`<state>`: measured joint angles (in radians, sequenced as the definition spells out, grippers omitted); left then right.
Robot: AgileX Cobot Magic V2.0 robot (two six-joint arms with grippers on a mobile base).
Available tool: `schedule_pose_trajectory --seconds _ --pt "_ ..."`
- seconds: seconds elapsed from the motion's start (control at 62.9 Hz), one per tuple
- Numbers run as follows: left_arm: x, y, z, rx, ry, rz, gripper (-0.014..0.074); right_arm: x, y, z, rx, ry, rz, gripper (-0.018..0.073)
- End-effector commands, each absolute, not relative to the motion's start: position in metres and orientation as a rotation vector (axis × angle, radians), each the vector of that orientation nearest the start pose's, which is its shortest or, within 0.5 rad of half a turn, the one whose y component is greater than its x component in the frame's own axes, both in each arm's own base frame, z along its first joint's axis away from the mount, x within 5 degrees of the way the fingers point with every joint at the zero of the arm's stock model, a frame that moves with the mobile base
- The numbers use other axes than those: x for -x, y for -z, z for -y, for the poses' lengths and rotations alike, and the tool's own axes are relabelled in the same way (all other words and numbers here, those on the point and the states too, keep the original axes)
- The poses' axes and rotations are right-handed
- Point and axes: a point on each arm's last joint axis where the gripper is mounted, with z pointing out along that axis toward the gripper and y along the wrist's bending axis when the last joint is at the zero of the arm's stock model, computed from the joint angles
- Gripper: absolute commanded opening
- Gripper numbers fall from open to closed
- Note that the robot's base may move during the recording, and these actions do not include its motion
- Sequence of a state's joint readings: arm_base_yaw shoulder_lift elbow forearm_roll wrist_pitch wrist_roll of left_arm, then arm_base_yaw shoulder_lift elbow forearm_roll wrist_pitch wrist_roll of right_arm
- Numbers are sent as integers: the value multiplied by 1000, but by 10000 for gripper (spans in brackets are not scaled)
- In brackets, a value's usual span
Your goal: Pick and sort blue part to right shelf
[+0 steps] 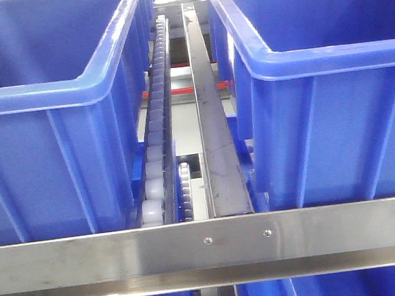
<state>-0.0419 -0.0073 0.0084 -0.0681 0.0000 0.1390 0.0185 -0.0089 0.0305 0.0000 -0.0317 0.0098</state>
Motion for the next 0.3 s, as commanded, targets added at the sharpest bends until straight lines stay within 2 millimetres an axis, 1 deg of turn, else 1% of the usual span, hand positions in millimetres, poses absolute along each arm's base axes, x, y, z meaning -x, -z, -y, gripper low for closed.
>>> schedule_pose_trajectory --seconds 0.0,0.286 --pt "-54 -212 2 -69 -12 -1399 134 -52 -223 -1 14 -18 -1332 55" --pt "-54 -212 2 -69 -12 -1399 134 -52 -223 -1 14 -18 -1332 55"
